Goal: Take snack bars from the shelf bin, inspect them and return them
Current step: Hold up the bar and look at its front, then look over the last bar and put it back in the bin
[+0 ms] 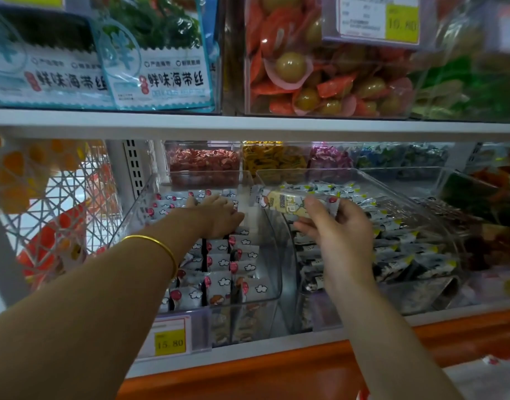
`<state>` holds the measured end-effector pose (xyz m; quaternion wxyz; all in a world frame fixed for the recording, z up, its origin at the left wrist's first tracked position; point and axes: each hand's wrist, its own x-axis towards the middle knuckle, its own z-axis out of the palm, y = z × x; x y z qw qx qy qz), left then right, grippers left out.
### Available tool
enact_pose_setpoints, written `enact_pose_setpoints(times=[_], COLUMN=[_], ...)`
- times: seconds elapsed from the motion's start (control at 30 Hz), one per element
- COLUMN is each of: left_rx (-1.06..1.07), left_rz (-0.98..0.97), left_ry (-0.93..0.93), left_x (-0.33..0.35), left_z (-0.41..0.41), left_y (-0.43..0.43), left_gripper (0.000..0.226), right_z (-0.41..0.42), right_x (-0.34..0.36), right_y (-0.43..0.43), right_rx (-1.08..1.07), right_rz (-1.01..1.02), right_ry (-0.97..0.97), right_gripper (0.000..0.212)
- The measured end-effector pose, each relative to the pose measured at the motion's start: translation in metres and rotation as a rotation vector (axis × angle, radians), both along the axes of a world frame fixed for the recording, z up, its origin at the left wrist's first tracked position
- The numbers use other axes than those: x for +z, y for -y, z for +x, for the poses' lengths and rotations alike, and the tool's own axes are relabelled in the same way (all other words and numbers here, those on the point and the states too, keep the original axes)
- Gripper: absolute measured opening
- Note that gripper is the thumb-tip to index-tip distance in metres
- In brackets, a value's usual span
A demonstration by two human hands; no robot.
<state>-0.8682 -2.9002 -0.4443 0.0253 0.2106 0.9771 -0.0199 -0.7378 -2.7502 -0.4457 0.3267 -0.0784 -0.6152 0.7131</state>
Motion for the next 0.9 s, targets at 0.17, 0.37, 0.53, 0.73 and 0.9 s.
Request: enact_pose_setpoints(times=[0.17, 0.37, 0.53, 0.73, 0.9], left_rx=[-0.025, 0.003, -0.029, -0.033, -0.061], left_rz=[0.018, -0.052, 0.01, 0.098, 0.104], left_ry=[-0.037, 0.022, -0.027, -0.032, -0.059], left_x=[-0.002, -0.001, -0.004, -0.009, -0.013], left_z=[0.001, -0.001, 0.005, 0.02, 0.03], left_y=[0.0, -0.001, 0.007, 0.012, 0.016], left_gripper=[0.053, 0.051, 0.047, 0.047, 0.052], right_z=[0.001, 0.001, -0.006, -0.073, -0.121], right_x=[-0.001, 0.0, 0.005, 0.034, 0.034], right_y=[0.002, -0.001, 0.001, 0.012, 0.041], right_rx=[0.003, 0.009, -0.076, -0.098, 0.046], right_rz=[-0.02, -0.014, 0.232, 0.925, 1.378], right_ry=[-0.005, 0.007, 0.035, -0.014, 0.166], right_gripper=[0.014, 0.016, 0.014, 0.014, 0.03])
